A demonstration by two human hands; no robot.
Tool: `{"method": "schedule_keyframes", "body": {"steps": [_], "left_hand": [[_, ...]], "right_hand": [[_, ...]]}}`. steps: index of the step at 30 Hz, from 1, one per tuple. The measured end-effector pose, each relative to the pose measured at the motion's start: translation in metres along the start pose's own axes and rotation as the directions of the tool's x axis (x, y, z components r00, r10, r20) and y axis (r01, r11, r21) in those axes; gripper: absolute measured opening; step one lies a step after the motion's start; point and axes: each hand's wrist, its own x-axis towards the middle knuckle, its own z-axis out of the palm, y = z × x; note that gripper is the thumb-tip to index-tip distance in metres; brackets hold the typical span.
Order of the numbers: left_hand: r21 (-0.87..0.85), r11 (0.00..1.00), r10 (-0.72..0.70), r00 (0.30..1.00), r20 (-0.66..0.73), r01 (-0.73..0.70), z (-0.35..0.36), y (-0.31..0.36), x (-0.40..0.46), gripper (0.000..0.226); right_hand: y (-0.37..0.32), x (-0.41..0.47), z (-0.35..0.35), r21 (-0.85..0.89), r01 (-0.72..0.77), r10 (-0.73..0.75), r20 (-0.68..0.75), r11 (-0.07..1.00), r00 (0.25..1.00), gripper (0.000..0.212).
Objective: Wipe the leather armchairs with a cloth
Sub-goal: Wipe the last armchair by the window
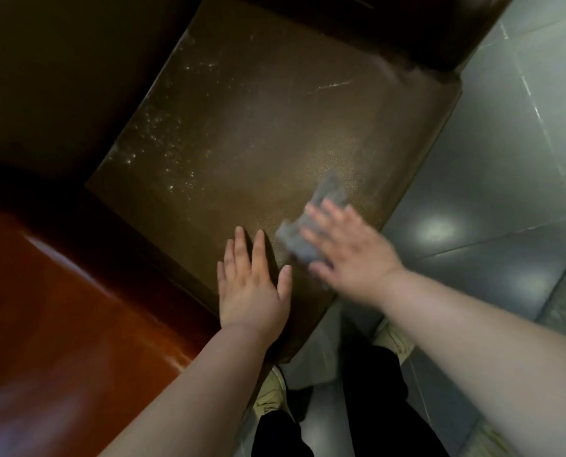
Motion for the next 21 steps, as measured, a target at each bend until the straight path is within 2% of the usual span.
{"method": "schedule_keyframes", "body": {"steps": [1,3,4,6,9,12,13,14,16,18,19,20,21], "left_hand": [[0.000,1.000,-0.018,1.000,-0.017,0.018,0.003,0.000,0.000,0.078],[-0.014,0.999,-0.040,0.998,-0.050,0.039,0.004,0.005,0.001,0.077],[-0.017,0.999,-0.044,0.996,-0.072,0.043,0.004,0.008,0.003,0.076],[-0.047,0.997,-0.063,0.991,-0.122,0.058,0.002,0.015,0.015,0.076],[-0.116,0.980,-0.176,0.973,-0.151,0.160,0.000,0.028,0.039,0.076],[-0.065,0.971,-0.237,0.949,-0.210,0.228,0.008,0.036,0.045,0.078],[-0.062,0.972,-0.234,0.943,-0.237,0.226,0.010,0.036,0.043,0.079],[-0.066,0.975,-0.224,0.939,-0.262,0.214,0.012,0.036,0.042,0.079],[-0.078,0.977,-0.211,0.933,-0.293,0.196,0.014,0.035,0.041,0.079],[-0.070,0.976,-0.216,0.932,-0.291,0.205,0.015,0.034,0.041,0.079],[-0.057,0.976,-0.219,0.934,-0.283,0.211,0.014,0.035,0.041,0.079],[-0.048,0.975,-0.220,0.937,-0.273,0.215,0.013,0.036,0.042,0.079],[-0.043,0.975,-0.221,0.939,-0.262,0.217,0.012,0.037,0.042,0.079]], "right_hand": [[0.023,0.014,-0.007,0.023,-0.133,0.134,-0.031,0.991,0.991,0.073],[0.060,0.036,-0.022,0.142,-0.394,0.407,-0.068,0.908,0.911,0.074],[0.065,0.040,-0.028,0.200,-0.456,0.476,-0.063,0.867,0.877,0.074],[0.051,0.035,-0.028,0.208,-0.430,0.452,-0.069,0.879,0.889,0.073],[0.019,0.003,-0.011,0.117,-0.169,0.178,-0.073,0.979,0.981,0.072],[0.037,-0.006,-0.008,0.041,0.050,-0.048,-0.052,0.998,0.998,0.073],[0.053,0.002,-0.012,0.004,0.083,-0.082,-0.059,0.997,0.995,0.075],[0.070,0.013,-0.016,-0.016,0.048,-0.050,-0.081,0.999,0.996,0.077],[0.106,0.034,-0.024,0.083,-0.228,0.237,-0.137,0.970,0.962,0.082],[0.119,0.047,-0.032,0.272,-0.513,0.554,-0.103,0.814,0.826,0.081],[0.108,0.050,-0.034,0.303,-0.566,0.615,-0.090,0.766,0.784,0.078],[0.089,0.048,-0.032,0.284,-0.550,0.596,-0.105,0.785,0.796,0.076],[0.067,0.041,-0.026,0.225,-0.450,0.485,-0.139,0.864,0.863,0.074]]}}
